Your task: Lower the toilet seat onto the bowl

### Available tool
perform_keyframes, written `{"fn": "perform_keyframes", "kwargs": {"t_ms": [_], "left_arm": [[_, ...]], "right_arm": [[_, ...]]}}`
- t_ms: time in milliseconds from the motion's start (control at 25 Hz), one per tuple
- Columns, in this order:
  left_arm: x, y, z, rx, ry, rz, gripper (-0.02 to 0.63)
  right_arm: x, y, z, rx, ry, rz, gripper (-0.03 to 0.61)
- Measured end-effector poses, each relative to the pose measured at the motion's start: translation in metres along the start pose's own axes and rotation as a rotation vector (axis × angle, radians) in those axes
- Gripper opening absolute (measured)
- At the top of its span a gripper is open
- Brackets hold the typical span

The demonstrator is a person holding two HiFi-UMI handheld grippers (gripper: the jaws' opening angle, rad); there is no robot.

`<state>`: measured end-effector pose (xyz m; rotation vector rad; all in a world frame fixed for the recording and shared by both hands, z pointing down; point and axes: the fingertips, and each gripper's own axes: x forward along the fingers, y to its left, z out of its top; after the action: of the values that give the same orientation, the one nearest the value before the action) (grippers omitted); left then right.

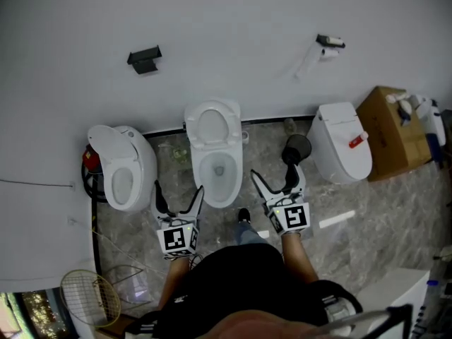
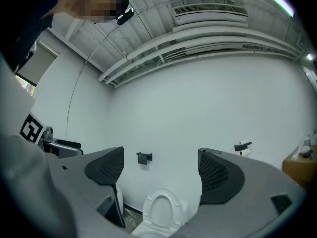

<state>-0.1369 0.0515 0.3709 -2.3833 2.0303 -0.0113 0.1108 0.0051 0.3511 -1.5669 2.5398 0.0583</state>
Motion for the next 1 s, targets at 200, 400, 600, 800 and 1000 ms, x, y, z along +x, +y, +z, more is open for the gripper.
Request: {"fn": "perform_keyframes", "kwargs": {"t_ms": [200,400,600,800,1000], "left_arm": [[0.055,-0.008,0.002,0.005,0.018,0.024,0.526],[0.099,-0.014,0.001,0.011,0.043,0.039,0.526],[0.132,-0.008,-0.013,0.011,0.098,0.052,0.526],[0.156,0.004,-0.028,0.018,0.137,0.05,0.526],[0.183,0.017,-0.05,0.04,0.172,-0.009,0.526]], "right_arm": [[0.042,-0.036,-0.01,-0.003,0.069,0.027,0.453],[0.084,-0.067,-0.012,-0.005,0.041,0.057,0.453],[0.123,-0.081,-0.025,-0.006,0.053,0.1,0.453],[0.147,-0.083,-0.047,0.003,0.126,0.119,0.453],[0.168,-0.082,-0.07,-0.005,0.141,0.111,0.453]]}}
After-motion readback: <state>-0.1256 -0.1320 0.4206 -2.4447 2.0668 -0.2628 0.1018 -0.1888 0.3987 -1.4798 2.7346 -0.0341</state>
